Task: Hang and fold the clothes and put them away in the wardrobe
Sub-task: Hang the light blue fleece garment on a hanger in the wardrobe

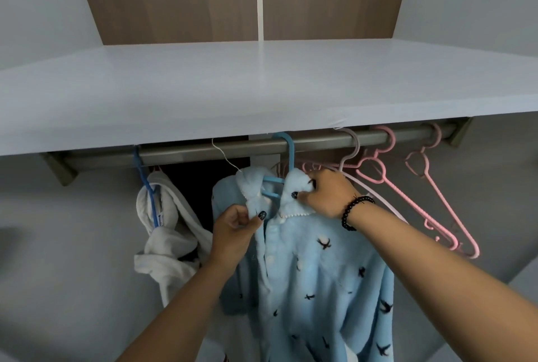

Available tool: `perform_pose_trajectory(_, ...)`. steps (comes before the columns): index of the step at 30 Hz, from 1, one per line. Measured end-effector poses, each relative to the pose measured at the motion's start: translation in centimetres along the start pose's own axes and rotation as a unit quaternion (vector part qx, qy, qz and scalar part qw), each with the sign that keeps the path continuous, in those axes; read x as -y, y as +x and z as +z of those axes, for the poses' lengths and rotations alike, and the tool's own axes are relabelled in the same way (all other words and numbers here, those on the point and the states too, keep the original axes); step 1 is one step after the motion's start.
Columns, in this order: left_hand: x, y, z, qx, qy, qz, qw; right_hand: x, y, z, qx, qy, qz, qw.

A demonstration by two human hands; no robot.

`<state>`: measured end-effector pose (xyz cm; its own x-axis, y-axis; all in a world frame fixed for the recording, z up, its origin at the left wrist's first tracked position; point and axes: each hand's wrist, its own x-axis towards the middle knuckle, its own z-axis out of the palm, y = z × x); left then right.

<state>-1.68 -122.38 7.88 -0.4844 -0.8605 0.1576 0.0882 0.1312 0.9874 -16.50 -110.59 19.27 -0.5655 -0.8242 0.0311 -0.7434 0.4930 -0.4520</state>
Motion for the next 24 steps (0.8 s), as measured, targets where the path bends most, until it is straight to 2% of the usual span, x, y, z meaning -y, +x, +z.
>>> perform_pose_trajectory(4,0.2,-0.3,-1.0,0.021,-0.026,-0.018,0.999,-0.2,-0.7,0.5,-0.043,0.029,-0.037,0.998)
perform_pose_trajectory(6,0.1,-0.5,-1.2,0.037,-0.013,-0.028,0.999,-0.4,-1.3,0.7,-0.074,0.032,-0.098,0.992)
perform_pose_trajectory(8,-0.1,-0.6,-1.2,0.051,0.003,-0.043,0.998,-0.8,-2.0,0.9,-0.067,-0.04,-0.176,0.981)
perform_pose_trajectory(10,-0.2,-0.6,-1.0,0.063,0.036,-0.043,0.996,-1.2,-2.4,1.3,-0.05,-0.165,-0.221,0.96)
perform_pose_trajectory(11,-0.2,-0.5,-0.9,0.066,0.056,-0.037,0.996,-1.4,-2.4,1.6,-0.054,-0.215,-0.226,0.949)
perform_pose_trajectory(13,-0.1,-0.3,-0.7,0.079,0.113,-0.008,0.99,-1.8,-2.1,2.4,-0.094,-0.239,-0.228,0.939)
perform_pose_trajectory(17,-0.2,-0.2,1.1,0.103,0.247,0.042,0.963,-1.8,-1.8,2.8,-0.118,-0.164,-0.23,0.952)
perform_pose_trajectory(21,-0.3,-0.2,3.2,0.063,0.232,0.076,0.968,-1.4,-1.6,2.3,-0.104,-0.135,-0.199,0.965)
perform_pose_trajectory(24,-0.4,0.4,2.9,0.062,0.194,0.051,0.978,-1.6,-1.5,2.3,-0.135,-0.165,-0.168,0.963)
